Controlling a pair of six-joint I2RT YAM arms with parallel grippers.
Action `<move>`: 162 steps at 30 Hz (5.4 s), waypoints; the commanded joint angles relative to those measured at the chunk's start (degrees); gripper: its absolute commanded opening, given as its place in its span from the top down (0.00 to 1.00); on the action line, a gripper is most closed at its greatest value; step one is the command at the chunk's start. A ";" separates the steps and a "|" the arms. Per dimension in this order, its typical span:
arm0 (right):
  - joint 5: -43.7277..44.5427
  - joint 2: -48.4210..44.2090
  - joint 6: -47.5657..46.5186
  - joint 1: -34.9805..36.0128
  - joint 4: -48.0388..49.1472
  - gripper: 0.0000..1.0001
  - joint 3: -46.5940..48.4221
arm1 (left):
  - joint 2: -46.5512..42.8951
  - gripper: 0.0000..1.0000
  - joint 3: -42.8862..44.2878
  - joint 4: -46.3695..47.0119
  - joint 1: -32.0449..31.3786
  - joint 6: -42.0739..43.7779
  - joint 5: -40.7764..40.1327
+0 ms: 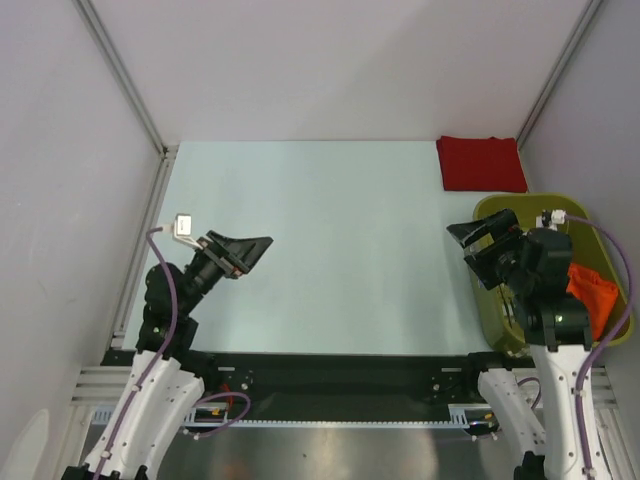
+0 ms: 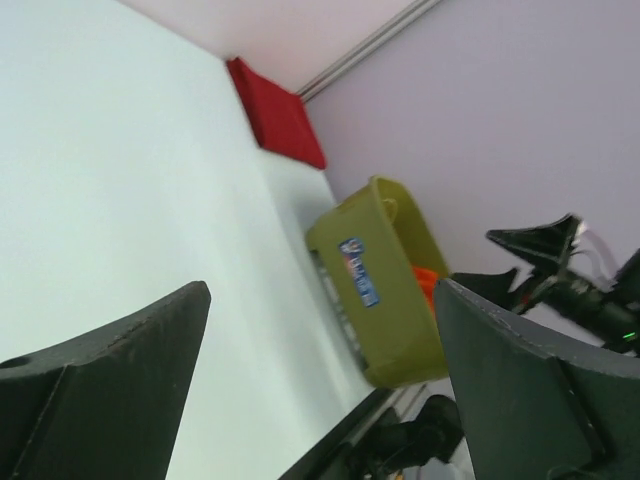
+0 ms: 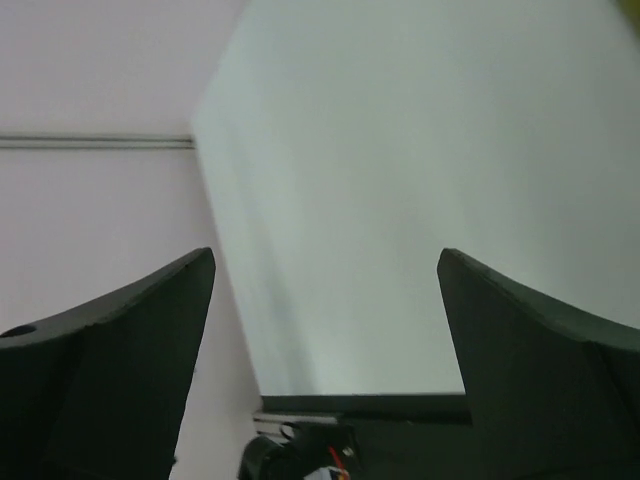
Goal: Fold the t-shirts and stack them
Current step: Grab the tshirt from the pile, then move the tshirt to the center of the board, then flatten the tshirt out
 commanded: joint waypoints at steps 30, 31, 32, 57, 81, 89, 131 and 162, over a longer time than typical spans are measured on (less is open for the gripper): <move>59.92 59.07 -5.06 -26.02 -6.51 0.20 9.12 | 28.52 0.00 26.70 -10.79 -1.32 38.47 4.61; 60.99 60.04 -4.71 -26.11 -5.81 0.20 8.94 | 28.95 0.00 27.23 -11.05 -1.32 38.74 4.62; 61.95 61.44 -6.19 -26.02 -2.67 0.20 8.07 | 29.05 0.00 27.58 -12.01 -1.32 38.65 4.36; 61.45 34.14 -26.84 -8.81 1.21 1.00 24.57 | 23.33 0.00 31.99 -26.79 2.72 17.39 9.16; -9.12 40.44 -27.13 45.26 25.12 1.00 51.91 | 6.11 0.14 30.47 -29.15 3.42 11.31 1.84; -25.30 51.78 -13.95 45.08 38.83 1.00 65.36 | 0.32 0.14 38.48 -40.05 3.42 15.36 -12.95; 6.60 52.57 -22.99 29.09 10.45 0.29 7.62 | 31.72 0.31 20.55 -47.87 -9.12 17.72 -10.76; -7.73 61.36 -20.27 24.61 18.71 0.35 6.48 | 67.01 0.27 28.55 -28.02 -10.38 35.66 -14.19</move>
